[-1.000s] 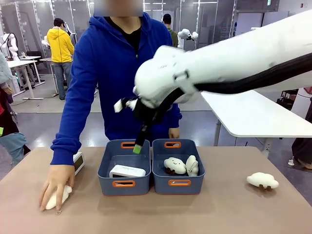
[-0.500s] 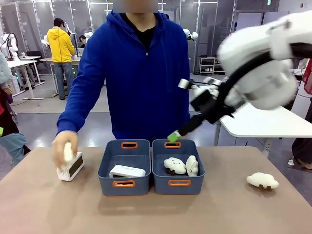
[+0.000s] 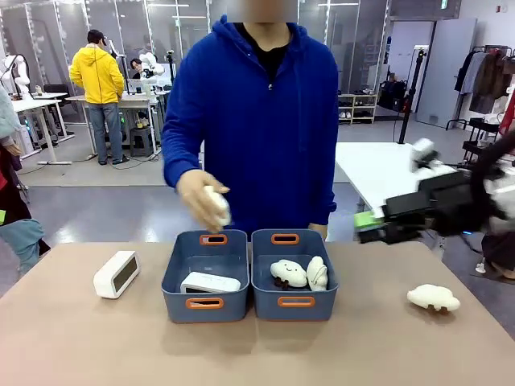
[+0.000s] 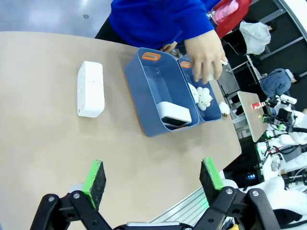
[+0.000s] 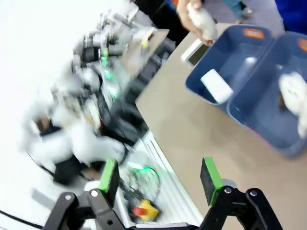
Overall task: Sort the digital clocks into the basket.
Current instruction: Pick up the Digital clock from the table and place it into the empty Plastic storage basket.
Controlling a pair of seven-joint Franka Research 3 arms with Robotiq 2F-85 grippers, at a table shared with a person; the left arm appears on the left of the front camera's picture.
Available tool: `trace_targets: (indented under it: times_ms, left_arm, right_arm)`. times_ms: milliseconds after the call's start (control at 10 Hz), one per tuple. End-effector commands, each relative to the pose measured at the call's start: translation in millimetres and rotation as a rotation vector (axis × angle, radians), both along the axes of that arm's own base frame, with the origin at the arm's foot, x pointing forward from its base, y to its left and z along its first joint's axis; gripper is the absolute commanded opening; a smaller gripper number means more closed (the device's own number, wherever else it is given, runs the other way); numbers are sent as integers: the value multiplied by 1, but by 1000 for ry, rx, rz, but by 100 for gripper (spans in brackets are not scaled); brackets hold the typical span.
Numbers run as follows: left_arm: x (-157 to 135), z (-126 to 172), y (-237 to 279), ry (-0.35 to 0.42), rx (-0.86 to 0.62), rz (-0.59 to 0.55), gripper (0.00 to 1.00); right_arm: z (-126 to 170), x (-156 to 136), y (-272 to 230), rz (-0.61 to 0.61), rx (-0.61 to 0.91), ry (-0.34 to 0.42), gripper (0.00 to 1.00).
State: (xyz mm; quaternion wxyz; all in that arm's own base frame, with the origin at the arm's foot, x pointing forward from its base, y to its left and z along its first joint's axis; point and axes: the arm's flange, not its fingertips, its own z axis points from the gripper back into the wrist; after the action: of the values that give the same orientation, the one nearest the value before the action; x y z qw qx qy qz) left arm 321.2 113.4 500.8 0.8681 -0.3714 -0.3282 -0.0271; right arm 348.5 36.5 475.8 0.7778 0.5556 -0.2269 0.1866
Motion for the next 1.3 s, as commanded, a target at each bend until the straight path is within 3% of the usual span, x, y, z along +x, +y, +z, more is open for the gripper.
trace_targets:
  times_ms: [0,200,300,1200]
  left_arm:
    - [0,0,1,-5,-1,-12,100]
    - [0,0,1,-5,-1,-12,100]
    - [0,0,1,-5,-1,-12,100]
    - [0,0,0,0,0,0,100]
  right_arm:
    - [-3,-31,-31,-174,66,109,86]
    - [-13,-36,-35,-236,-56,240,86]
    - [4,-5,-51,-167,45,113,86]
    - [4,-5,-51,-167,45,113,86]
